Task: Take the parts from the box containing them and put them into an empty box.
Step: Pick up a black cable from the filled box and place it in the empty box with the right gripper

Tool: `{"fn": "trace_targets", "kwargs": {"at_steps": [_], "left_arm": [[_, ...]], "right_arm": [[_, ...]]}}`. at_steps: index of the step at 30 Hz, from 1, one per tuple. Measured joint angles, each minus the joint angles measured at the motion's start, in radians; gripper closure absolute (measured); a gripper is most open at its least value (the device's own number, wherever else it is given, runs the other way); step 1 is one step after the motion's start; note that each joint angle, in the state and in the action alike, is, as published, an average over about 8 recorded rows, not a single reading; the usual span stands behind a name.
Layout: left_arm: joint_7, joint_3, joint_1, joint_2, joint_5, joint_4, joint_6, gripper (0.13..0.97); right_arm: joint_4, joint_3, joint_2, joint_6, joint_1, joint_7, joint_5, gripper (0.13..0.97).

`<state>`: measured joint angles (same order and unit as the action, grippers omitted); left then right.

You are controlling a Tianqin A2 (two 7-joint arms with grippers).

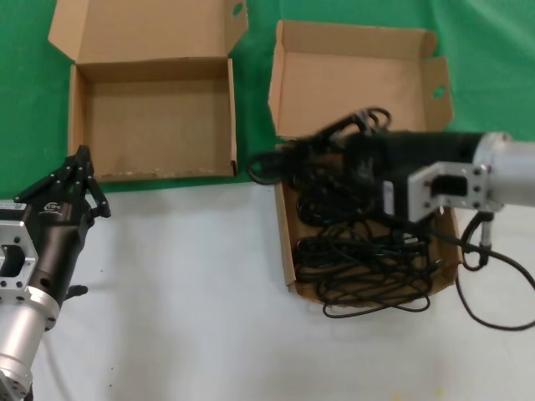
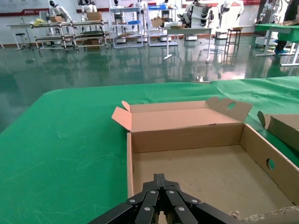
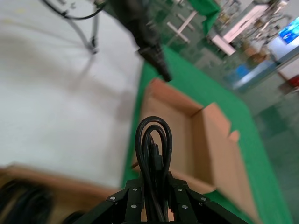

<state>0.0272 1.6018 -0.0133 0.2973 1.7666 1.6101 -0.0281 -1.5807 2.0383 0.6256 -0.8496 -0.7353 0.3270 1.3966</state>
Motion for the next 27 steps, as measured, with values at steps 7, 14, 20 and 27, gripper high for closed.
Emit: {"fn": "trace_targets", "kwargs": {"at_steps": [7,14,20,27], "left_arm": [[0.0,0.0,0.0,0.0,0.0,0.0,0.0,0.952],[0.0,0.0,0.0,0.0,0.0,0.0,0.0,0.952],[0.0,0.0,0.0,0.0,0.0,0.0,0.0,0.952],[0.0,0.0,0.0,0.0,0.0,0.0,0.0,0.952]], "right_arm": [[0.019,0.04,-0.104,0.024,-0.073,-0.044,-0.051,0.864],[0.146,0.094,-0.25,0.098,-0.141,-0.002,-0.108,0.865],[0.282,0.12,-0.372,0.179,-0.19,0.061,-0.123,0.865],[0.403,0.127,-0.464,0.258,-0.218,0.141,-0.104,0.861]]}}
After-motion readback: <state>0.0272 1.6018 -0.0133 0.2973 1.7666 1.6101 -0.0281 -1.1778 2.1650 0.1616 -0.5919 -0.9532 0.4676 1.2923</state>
